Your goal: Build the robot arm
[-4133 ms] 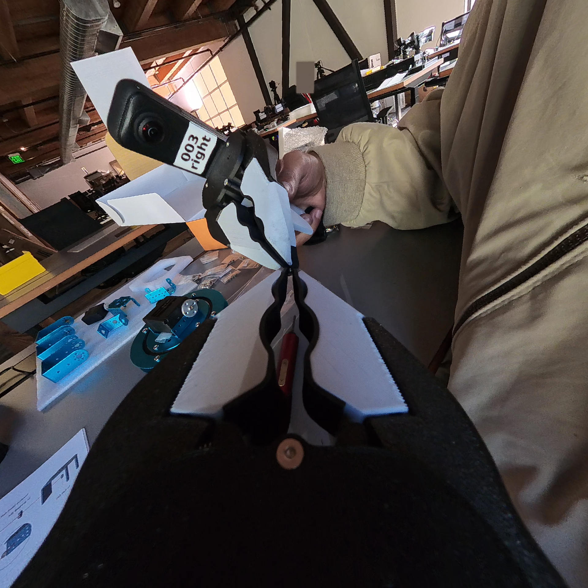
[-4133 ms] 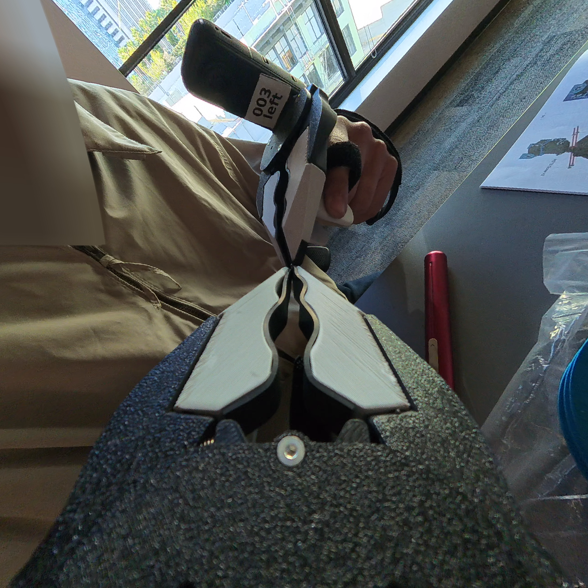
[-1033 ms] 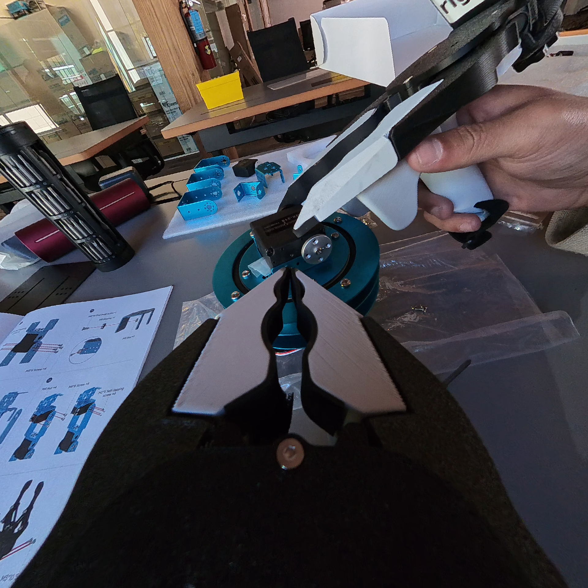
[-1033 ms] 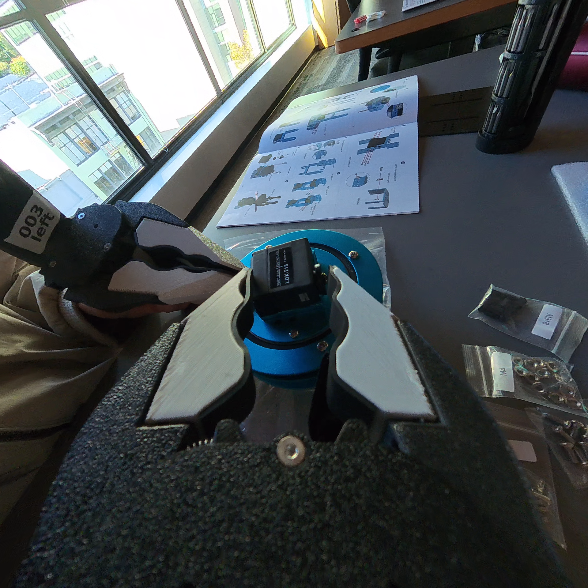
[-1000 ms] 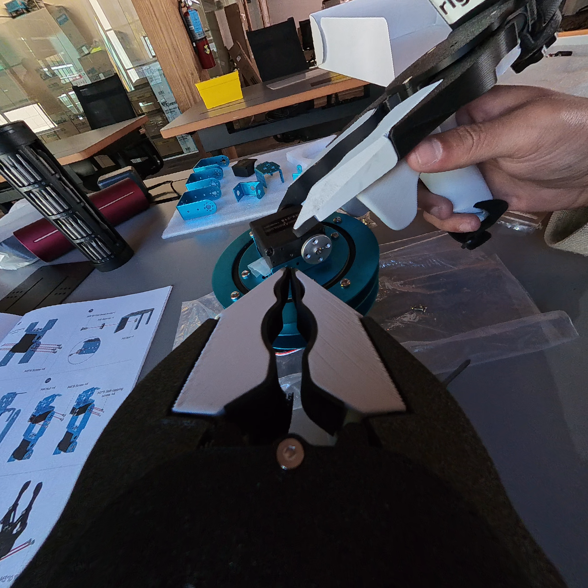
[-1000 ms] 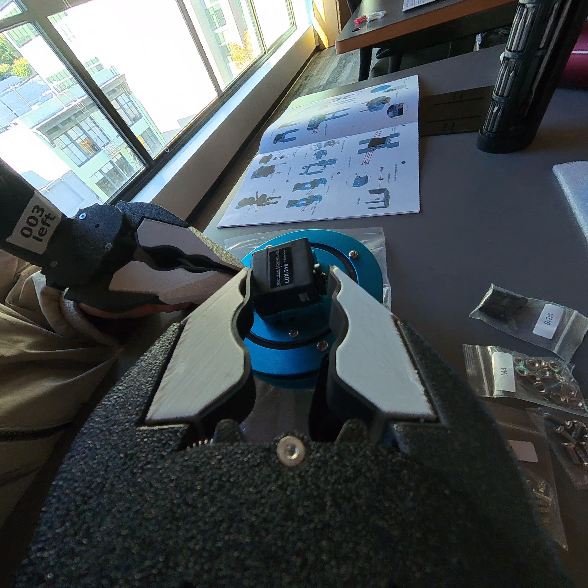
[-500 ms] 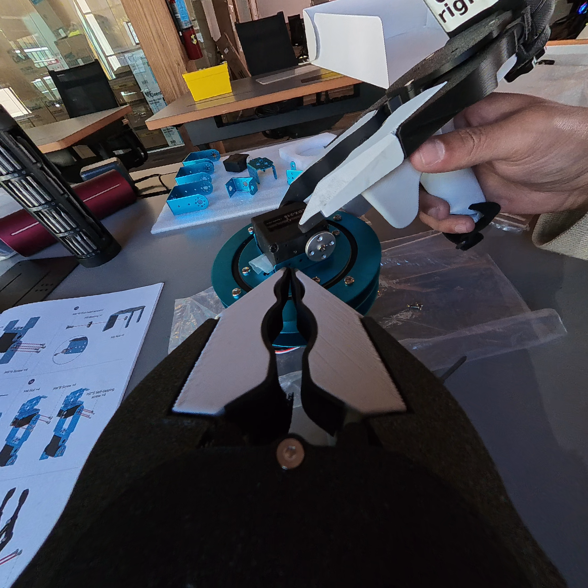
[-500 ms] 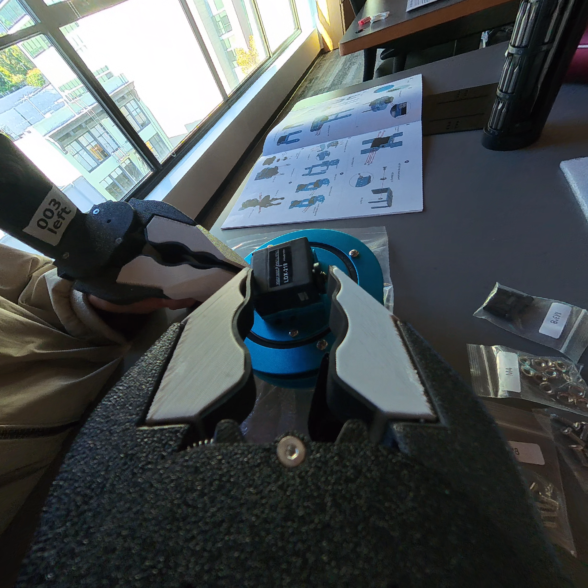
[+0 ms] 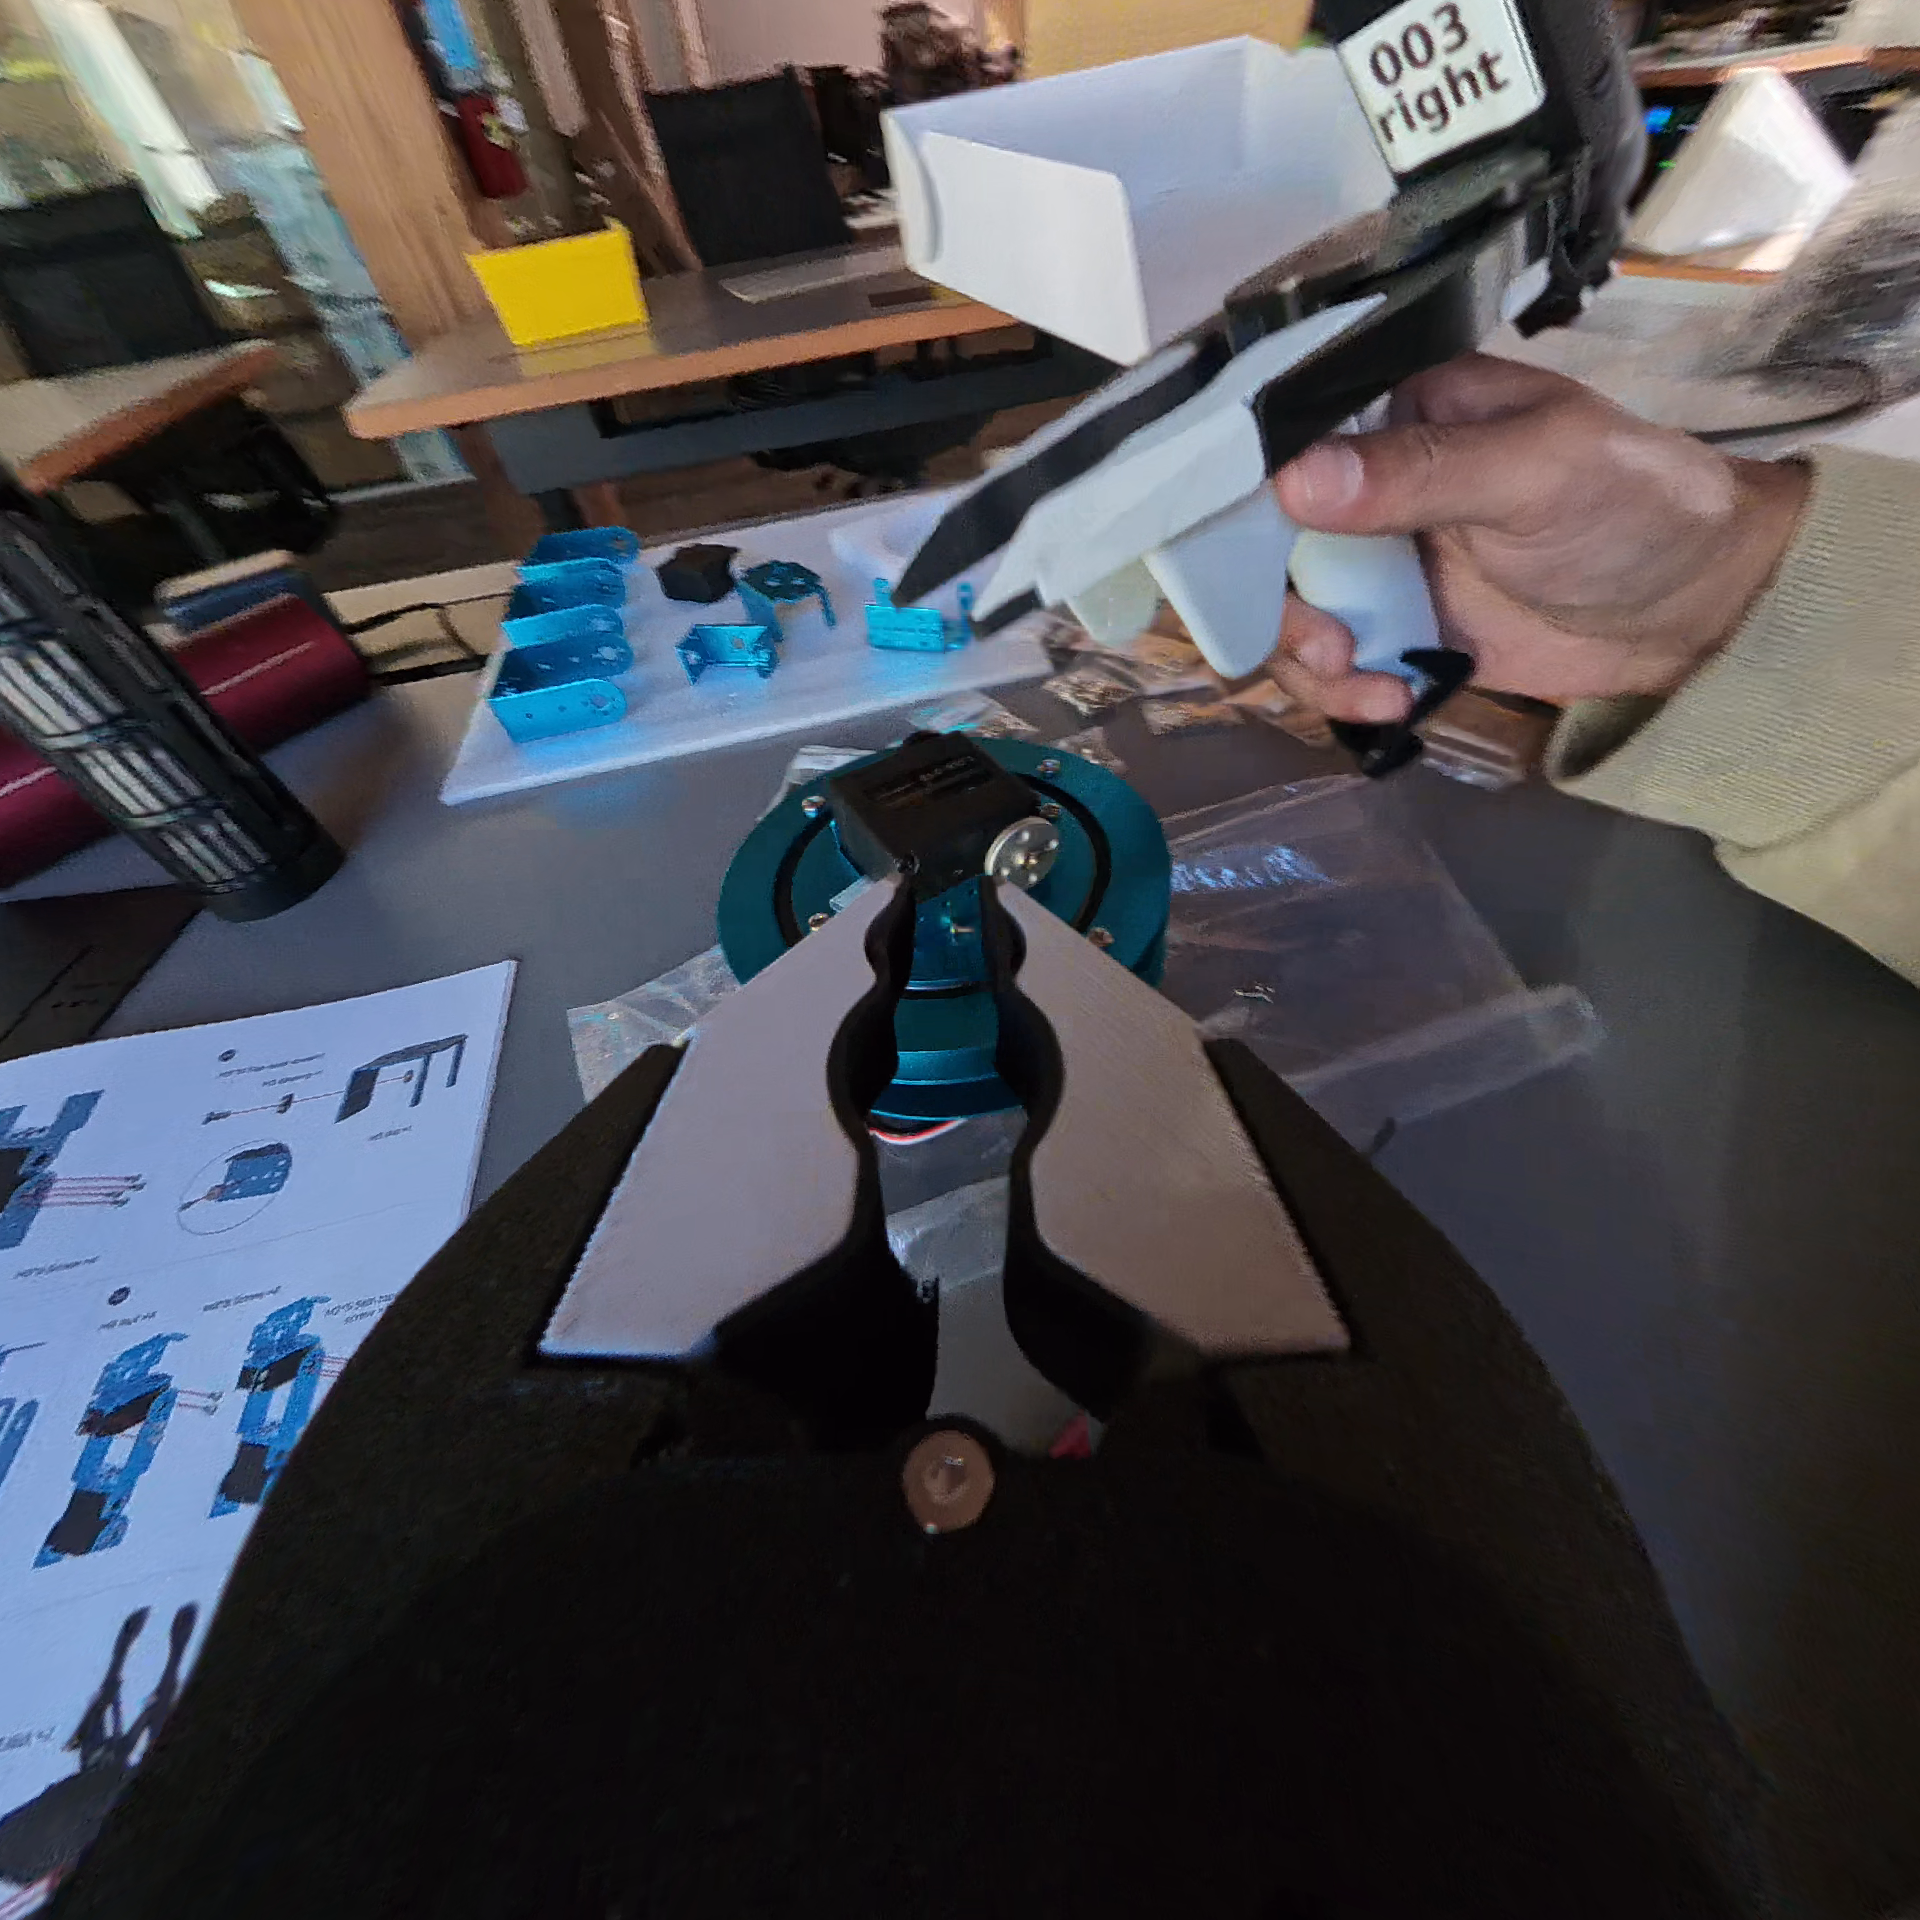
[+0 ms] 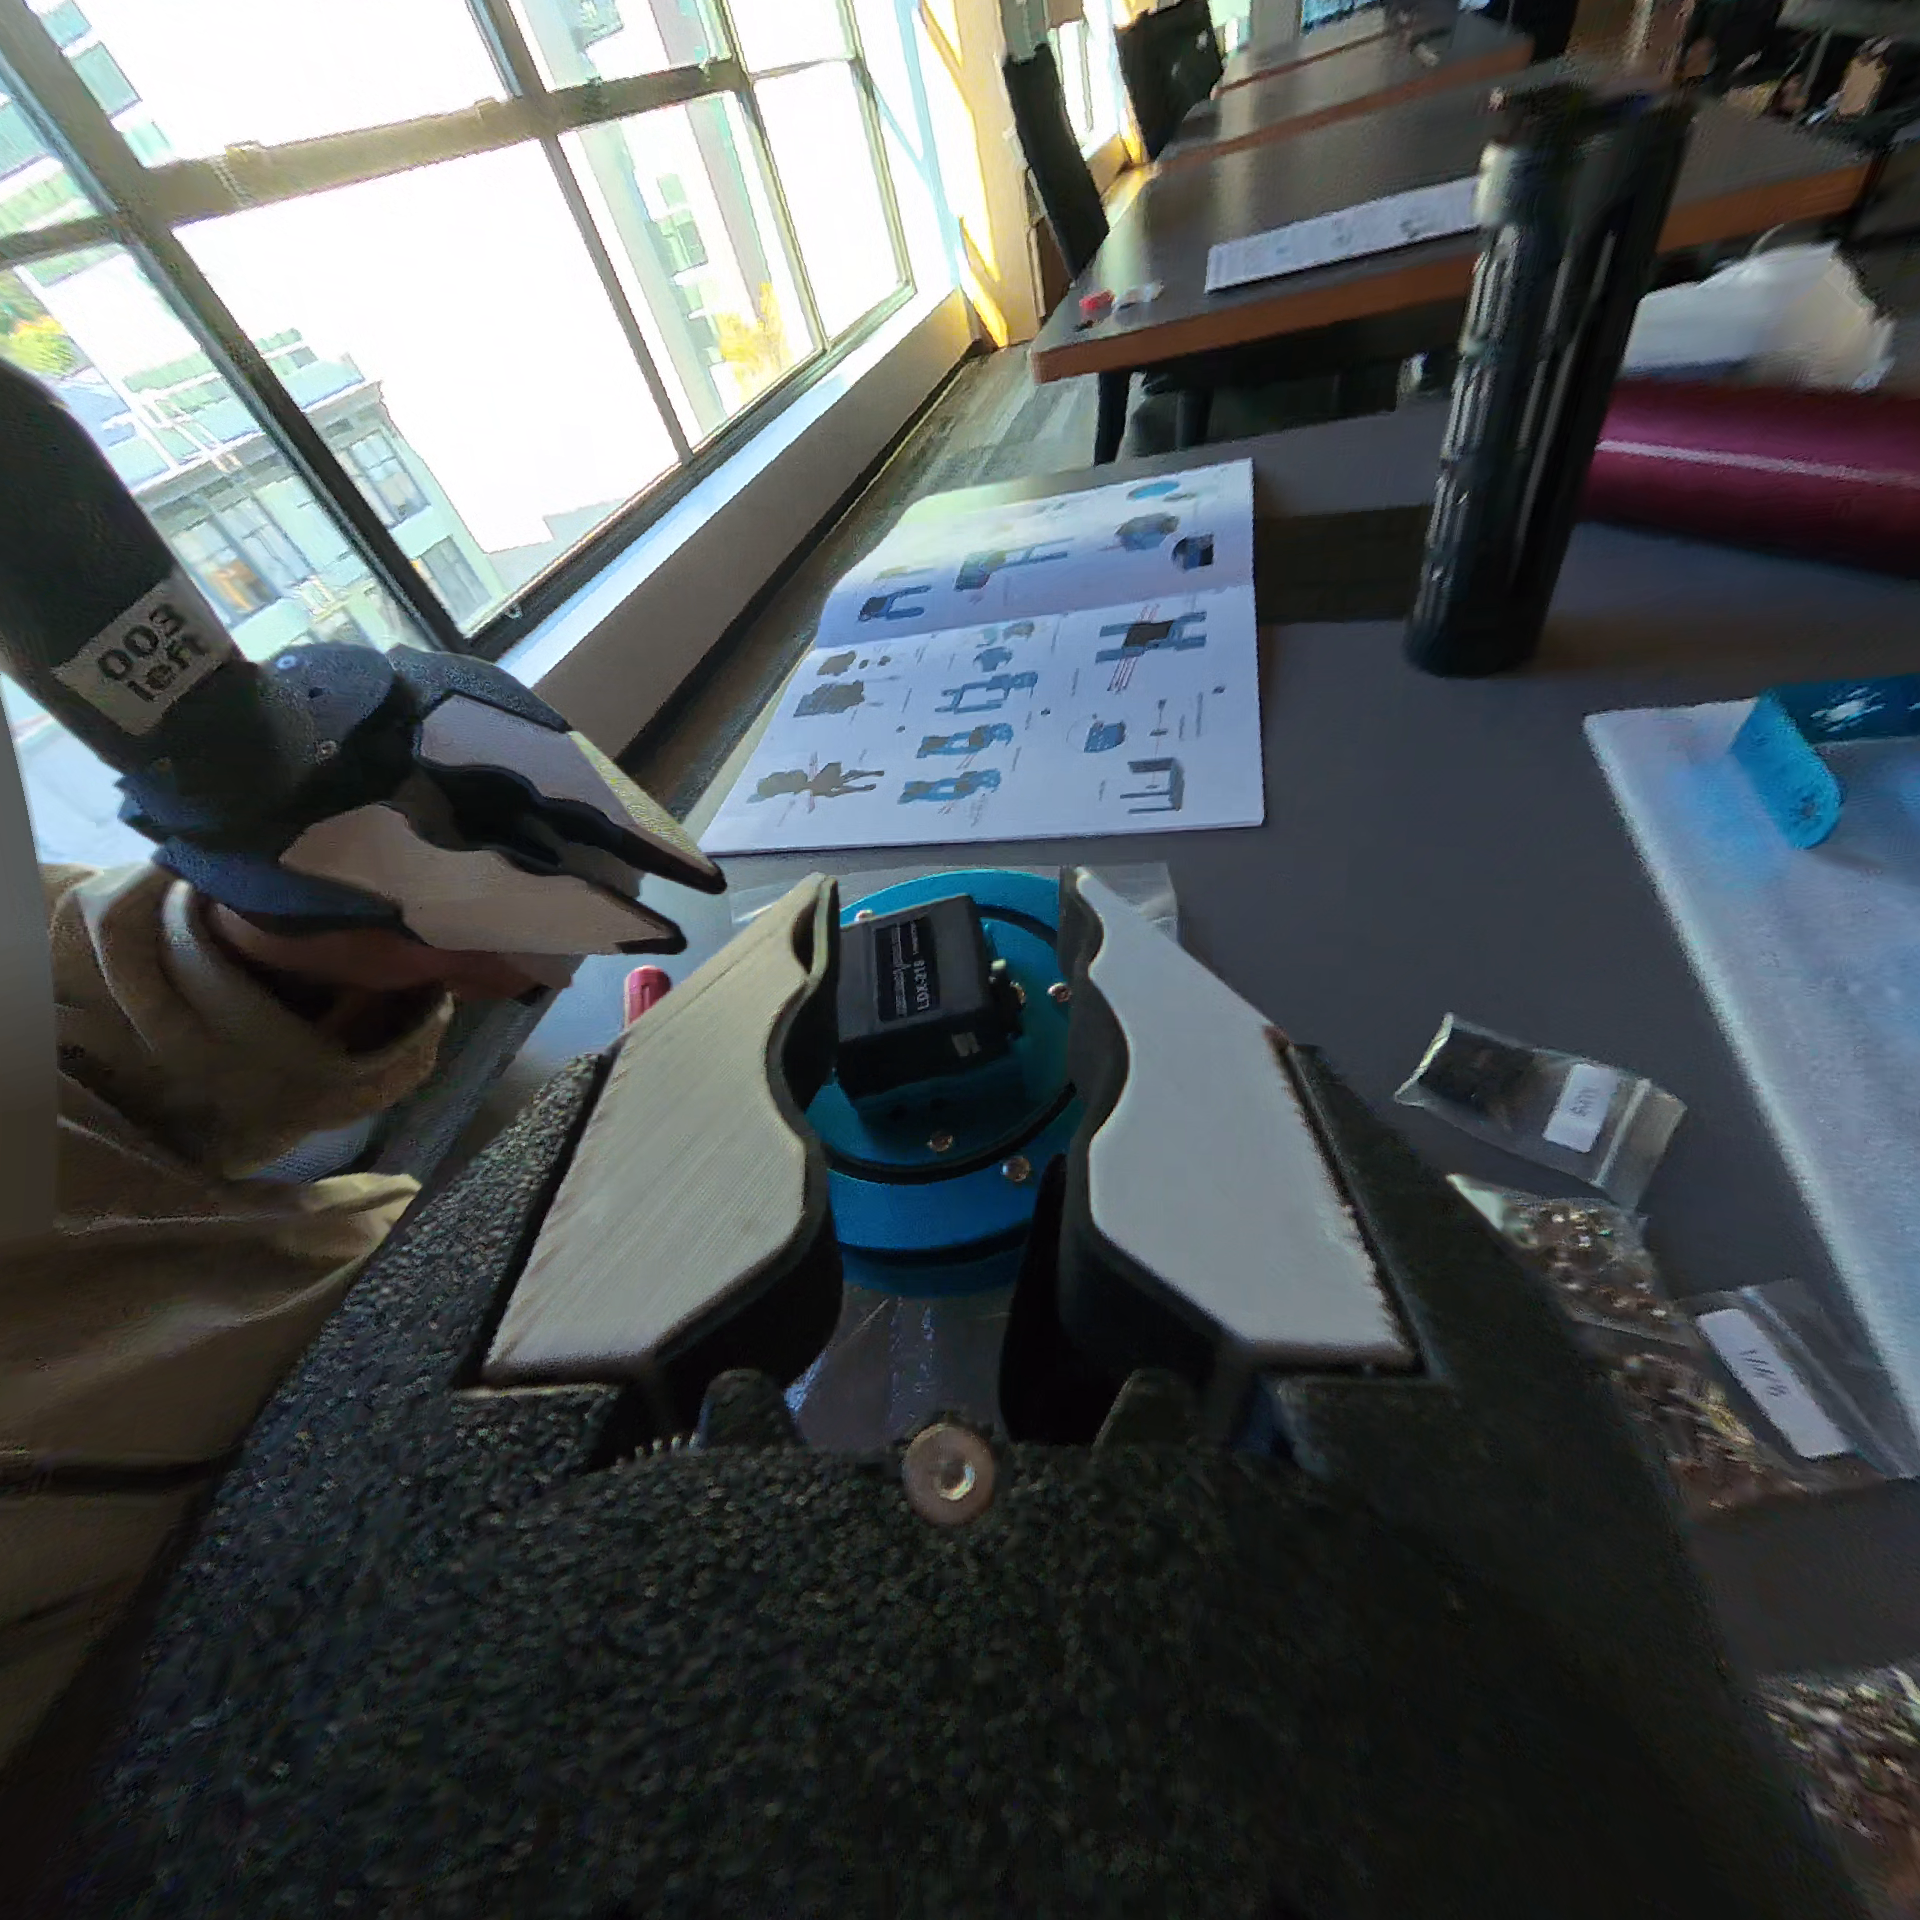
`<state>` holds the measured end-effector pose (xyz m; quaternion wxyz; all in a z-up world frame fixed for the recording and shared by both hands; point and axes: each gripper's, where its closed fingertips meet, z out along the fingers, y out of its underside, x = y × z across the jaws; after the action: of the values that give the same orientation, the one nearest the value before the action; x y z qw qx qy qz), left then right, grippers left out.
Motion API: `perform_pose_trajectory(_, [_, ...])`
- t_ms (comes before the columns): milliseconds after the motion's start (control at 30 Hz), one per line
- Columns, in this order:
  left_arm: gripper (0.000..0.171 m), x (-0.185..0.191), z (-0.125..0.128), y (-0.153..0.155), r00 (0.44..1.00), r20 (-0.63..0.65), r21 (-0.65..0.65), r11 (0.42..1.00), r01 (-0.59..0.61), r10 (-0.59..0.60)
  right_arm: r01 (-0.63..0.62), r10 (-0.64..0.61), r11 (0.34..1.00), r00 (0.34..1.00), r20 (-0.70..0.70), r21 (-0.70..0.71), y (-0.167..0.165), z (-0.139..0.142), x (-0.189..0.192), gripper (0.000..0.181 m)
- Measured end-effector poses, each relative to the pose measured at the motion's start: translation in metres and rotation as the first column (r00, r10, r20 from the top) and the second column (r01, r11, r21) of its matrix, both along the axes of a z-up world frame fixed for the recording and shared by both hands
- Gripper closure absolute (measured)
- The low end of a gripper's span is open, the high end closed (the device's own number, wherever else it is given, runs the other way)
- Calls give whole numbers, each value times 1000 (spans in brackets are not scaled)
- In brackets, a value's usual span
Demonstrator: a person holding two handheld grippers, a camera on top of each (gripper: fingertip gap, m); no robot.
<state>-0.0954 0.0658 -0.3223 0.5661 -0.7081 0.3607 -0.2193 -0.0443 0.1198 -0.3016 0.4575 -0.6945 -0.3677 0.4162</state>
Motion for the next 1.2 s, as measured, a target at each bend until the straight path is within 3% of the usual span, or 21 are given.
perform_pose_trajectory(100, [158, -9, 8, -7, 972, -20, -71, 970, 231, -232, 97, -98, 990, 995, 7, 99, 4, 31, 19, 148])
perform_pose_trajectory(233, [153, -27, 16, 10, 846, -81, -168, 844, 509, -527, 252, -254, 949, 967, -14, 190, -6, 76, 37, 161])
perform_pose_trajectory(300, [151, -31, 25, 27, 787, -98, -169, 790, 590, -609, 347, -363, 914, 931, 40, 212, -15, 78, 43, 166])
perform_pose_trajectory(433, [148, -22, 20, 50, 666, -137, -149, 680, 718, -733, 504, -513, 858, 845, 150, 96, -45, 46, 26, 165])
perform_pose_trajectory(533, [146, -6, 6, 60, 611, -90, -207, 615, 761, -786, 531, -520, 847, 836, 174, -21, -69, 5, -24, 152])
perform_pose_trajectory(633, [134, 9, -13, 72, 557, -70, -265, 554, 789, -827, 610, -596, 791, 787, 158, -54, -70, -33, -62, 131])
perform_pose_trajectory(700, [127, 14, -26, 71, 500, -53, -322, 489, 811, -864, 692, -685, 722, 709, 165, 22, -56, -47, -70, 120])
perform_pose_trajectory(767, [121, 15, -32, 68, 449, -30, -352, 430, 832, -893, 773, -778, 622, 591, 215, 127, -44, -55, -65, 118])
perform_pose_trajectory(833, [121, 14, -32, 68, 421, -3, -346, 396, 851, -907, 787, -814, 573, 515, 271, 227, -37, -57, -64, 118])
perform_pose_trajectory(1033, [121, 14, -32, 69, 404, 104, -331, 351, 876, -909, 799, -831, 504, 346, 435, 328, -33, -70, -61, 117])
perform_pose_trajectory(1200, [126, 15, -33, 71, 425, 115, -324, 370, 871, -898, 798, -822, 503, 323, 469, 332, -33, -72, -64, 115])
